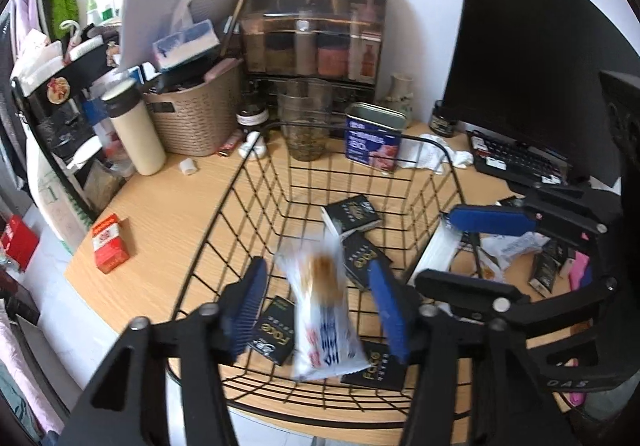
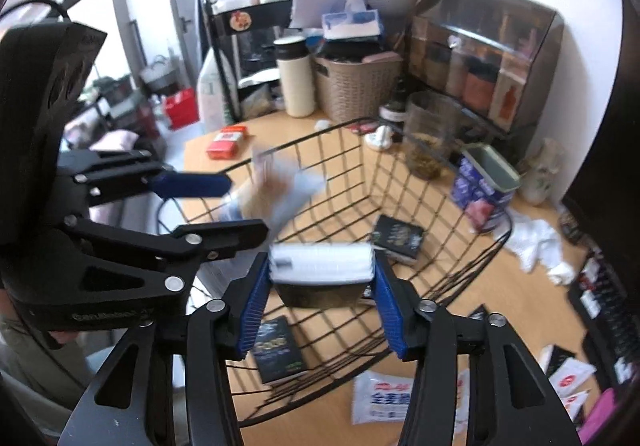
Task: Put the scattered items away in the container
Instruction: 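Carry the biscuit bar and tissue pack over the basket and open both tools, then move both tools back from the basket to the desk items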
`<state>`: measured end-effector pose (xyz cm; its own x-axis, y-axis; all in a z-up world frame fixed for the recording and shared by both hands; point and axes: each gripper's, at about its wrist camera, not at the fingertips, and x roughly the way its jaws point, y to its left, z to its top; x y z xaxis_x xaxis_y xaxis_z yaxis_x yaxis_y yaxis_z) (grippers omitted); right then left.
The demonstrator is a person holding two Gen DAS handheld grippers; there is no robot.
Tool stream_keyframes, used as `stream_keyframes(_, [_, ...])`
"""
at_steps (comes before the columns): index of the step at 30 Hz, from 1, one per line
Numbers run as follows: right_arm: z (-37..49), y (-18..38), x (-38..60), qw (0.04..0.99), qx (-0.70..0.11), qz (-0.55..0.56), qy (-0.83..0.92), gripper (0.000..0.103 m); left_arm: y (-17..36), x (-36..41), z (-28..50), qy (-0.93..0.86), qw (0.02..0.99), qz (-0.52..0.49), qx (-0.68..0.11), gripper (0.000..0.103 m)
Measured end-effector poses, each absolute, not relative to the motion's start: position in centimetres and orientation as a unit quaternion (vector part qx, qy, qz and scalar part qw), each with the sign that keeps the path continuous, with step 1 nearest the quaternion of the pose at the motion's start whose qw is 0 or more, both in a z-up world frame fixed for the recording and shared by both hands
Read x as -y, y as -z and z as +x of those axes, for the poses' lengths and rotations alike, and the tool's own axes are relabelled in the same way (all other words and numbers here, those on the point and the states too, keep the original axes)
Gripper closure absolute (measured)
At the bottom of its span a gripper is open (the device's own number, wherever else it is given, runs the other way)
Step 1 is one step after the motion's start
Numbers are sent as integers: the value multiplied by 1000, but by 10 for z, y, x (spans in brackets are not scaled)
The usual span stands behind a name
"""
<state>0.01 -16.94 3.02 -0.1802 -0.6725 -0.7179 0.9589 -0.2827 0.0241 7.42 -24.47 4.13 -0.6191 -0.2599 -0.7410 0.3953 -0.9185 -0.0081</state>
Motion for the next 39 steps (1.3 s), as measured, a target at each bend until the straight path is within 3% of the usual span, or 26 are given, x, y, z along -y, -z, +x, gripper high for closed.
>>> stream_keyframes(22, [-4, -33, 163, 558, -209, 339, 728, 52, -46, 237, 69, 898, 176, 395, -86, 39])
stream_keyframes(34, [-49, -33, 25, 453, -165, 359, 799, 52, -45, 114, 13, 910, 47, 411, -20, 39])
stream_keyframes(39, [-72, -20, -48, 388, -140, 374, 830, 52, -20, 60, -20, 900, -10, 436, -5, 39])
